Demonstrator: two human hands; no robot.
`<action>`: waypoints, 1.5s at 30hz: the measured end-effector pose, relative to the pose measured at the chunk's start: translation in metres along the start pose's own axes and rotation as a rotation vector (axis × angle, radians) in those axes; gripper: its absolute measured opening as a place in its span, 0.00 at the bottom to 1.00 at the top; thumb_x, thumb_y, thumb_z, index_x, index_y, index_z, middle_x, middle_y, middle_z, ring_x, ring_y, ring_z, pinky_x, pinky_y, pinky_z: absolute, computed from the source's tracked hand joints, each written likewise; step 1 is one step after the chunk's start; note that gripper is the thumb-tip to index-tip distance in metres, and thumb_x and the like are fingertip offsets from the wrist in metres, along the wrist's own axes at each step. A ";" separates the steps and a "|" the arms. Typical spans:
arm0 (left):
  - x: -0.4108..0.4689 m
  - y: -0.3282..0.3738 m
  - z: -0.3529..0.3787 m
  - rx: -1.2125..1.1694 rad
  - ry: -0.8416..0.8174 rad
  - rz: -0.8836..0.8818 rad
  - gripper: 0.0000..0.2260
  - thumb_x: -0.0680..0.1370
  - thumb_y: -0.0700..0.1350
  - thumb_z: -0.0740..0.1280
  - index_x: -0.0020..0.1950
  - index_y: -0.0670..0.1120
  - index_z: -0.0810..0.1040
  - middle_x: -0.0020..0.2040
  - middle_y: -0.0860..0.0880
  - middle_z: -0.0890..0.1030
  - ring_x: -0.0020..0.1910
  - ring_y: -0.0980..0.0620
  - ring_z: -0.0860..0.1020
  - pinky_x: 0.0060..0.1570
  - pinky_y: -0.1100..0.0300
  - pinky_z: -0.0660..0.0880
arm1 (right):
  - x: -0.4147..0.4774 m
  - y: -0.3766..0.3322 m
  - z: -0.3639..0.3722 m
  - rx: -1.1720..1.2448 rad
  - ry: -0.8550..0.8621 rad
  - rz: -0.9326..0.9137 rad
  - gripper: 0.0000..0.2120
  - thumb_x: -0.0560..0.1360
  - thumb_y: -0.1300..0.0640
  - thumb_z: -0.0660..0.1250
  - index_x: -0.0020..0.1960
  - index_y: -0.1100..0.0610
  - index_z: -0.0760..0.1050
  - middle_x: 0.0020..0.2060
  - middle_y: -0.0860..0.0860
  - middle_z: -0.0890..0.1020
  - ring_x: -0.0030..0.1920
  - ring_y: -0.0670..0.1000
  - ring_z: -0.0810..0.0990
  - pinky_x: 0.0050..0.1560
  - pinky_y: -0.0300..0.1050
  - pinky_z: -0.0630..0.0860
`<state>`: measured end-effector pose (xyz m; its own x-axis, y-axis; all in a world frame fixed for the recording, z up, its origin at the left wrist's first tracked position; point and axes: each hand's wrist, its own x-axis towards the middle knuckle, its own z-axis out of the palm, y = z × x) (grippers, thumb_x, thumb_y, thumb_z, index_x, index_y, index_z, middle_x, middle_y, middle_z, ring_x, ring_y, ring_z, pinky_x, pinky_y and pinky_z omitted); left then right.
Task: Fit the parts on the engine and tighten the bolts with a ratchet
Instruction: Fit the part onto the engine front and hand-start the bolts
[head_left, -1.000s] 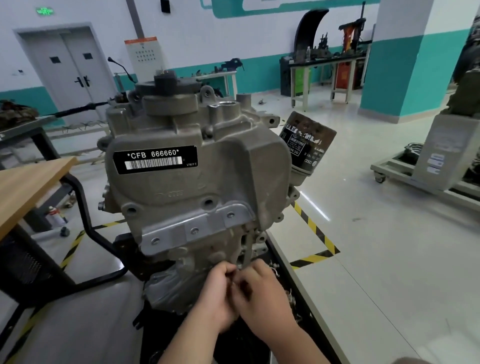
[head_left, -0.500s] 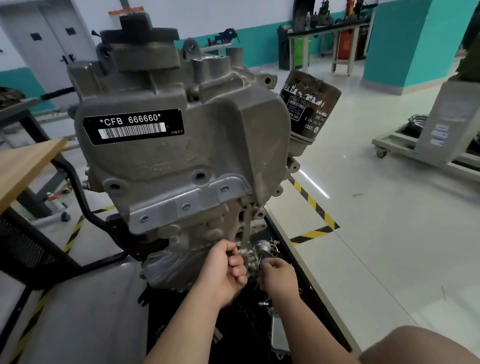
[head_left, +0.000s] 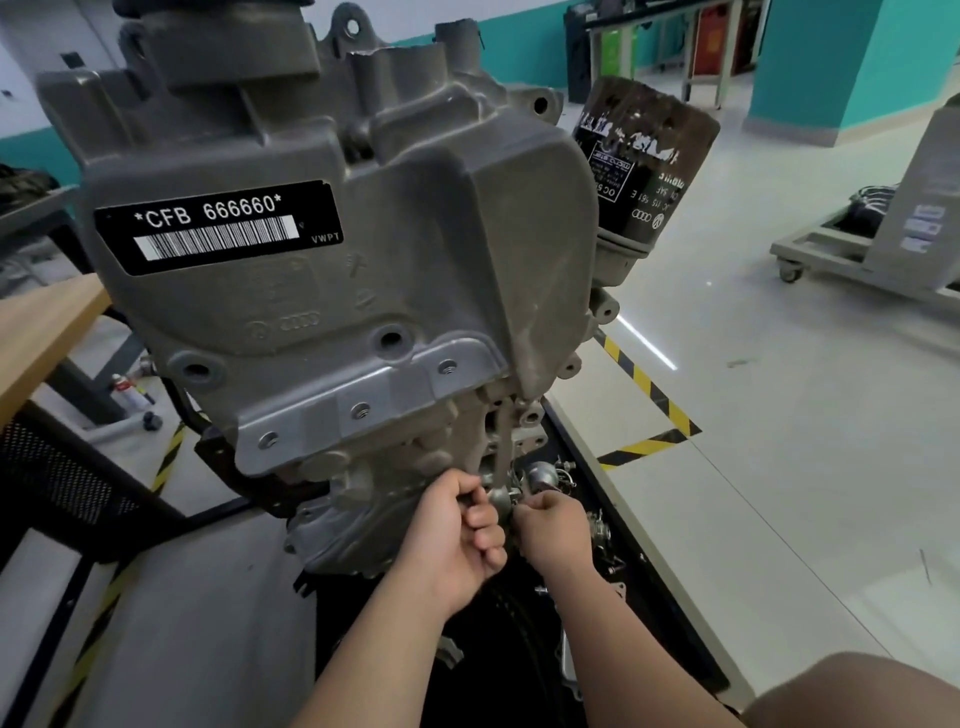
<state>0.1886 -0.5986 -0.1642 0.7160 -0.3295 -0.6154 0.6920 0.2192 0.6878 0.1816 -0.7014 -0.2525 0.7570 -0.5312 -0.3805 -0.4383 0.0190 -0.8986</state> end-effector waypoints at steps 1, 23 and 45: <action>0.000 0.000 0.000 0.000 0.004 0.002 0.09 0.74 0.47 0.59 0.34 0.48 0.66 0.23 0.54 0.61 0.19 0.55 0.59 0.20 0.65 0.60 | 0.001 0.000 0.000 0.001 -0.004 0.002 0.11 0.70 0.64 0.66 0.31 0.55 0.72 0.27 0.49 0.78 0.31 0.50 0.76 0.36 0.42 0.71; -0.005 0.002 0.001 0.012 -0.002 -0.010 0.10 0.75 0.47 0.59 0.35 0.48 0.66 0.24 0.53 0.60 0.19 0.54 0.59 0.21 0.65 0.60 | -0.005 0.007 0.010 0.441 -0.007 0.162 0.18 0.75 0.56 0.70 0.29 0.59 0.71 0.23 0.53 0.73 0.24 0.50 0.68 0.29 0.42 0.67; -0.005 0.003 0.003 0.028 -0.001 -0.045 0.10 0.75 0.48 0.59 0.34 0.50 0.65 0.23 0.54 0.60 0.19 0.55 0.59 0.23 0.65 0.59 | -0.004 0.013 0.011 0.310 -0.028 0.107 0.16 0.79 0.53 0.63 0.35 0.60 0.71 0.30 0.57 0.72 0.33 0.54 0.68 0.37 0.48 0.67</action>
<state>0.1868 -0.5990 -0.1583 0.6838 -0.3397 -0.6457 0.7210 0.1784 0.6696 0.1783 -0.6896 -0.2648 0.7292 -0.4891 -0.4785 -0.3512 0.3327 -0.8752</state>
